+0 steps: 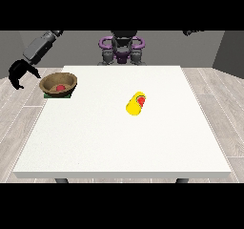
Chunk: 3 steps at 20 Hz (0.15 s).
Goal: Pick the cup and pour the ball into the bowl, then pick the bowl and place it on the pad
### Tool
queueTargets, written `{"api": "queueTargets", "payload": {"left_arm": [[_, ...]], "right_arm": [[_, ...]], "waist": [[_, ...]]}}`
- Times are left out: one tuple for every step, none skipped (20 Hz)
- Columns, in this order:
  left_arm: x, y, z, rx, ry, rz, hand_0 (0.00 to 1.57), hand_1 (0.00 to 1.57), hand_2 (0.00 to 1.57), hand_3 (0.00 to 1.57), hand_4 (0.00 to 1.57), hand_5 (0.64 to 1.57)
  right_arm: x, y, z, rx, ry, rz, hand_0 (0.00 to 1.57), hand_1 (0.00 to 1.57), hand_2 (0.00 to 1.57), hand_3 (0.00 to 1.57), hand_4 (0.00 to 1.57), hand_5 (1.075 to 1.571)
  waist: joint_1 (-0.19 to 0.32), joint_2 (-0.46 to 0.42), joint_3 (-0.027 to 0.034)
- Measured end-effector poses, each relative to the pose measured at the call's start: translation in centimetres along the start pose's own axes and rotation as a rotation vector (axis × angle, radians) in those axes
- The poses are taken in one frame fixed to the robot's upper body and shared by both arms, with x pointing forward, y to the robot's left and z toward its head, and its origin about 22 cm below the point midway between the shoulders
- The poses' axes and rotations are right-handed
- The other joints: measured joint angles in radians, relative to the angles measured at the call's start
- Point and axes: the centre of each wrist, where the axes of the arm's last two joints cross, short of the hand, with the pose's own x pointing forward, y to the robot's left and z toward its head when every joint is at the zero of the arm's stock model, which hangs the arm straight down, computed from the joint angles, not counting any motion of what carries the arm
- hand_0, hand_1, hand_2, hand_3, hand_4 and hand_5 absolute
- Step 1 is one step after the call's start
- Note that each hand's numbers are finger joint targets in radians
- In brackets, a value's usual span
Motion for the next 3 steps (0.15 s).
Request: {"api": "queueTargets", "payload": {"left_arm": [[-0.2,0.3,0.3,0.004,0.007,0.006,0.00,0.00,0.00,0.00,0.00,1.566],[-0.9,0.5,0.4,0.019,0.017,0.008,0.00,0.00,0.00,0.00,0.00,1.566],[-1.8,1.1,0.6,0.032,0.035,0.011,0.00,0.00,0.00,0.00,0.00,1.566]], "right_arm": [[0.6,-0.4,-0.1,0.008,-0.001,-0.014,0.41,0.41,0.08,0.31,0.00,1.388],[1.5,-0.6,-0.4,0.030,-0.006,-0.022,0.45,0.45,0.27,0.38,0.19,1.361],[2.1,-0.3,-0.6,0.054,-0.006,-0.025,0.38,0.38,0.12,0.41,0.31,1.374]], "waist": [[-0.001,-0.007,-0.0003],[-0.012,-0.021,-0.0005],[-0.022,-0.042,-0.0016]]}}
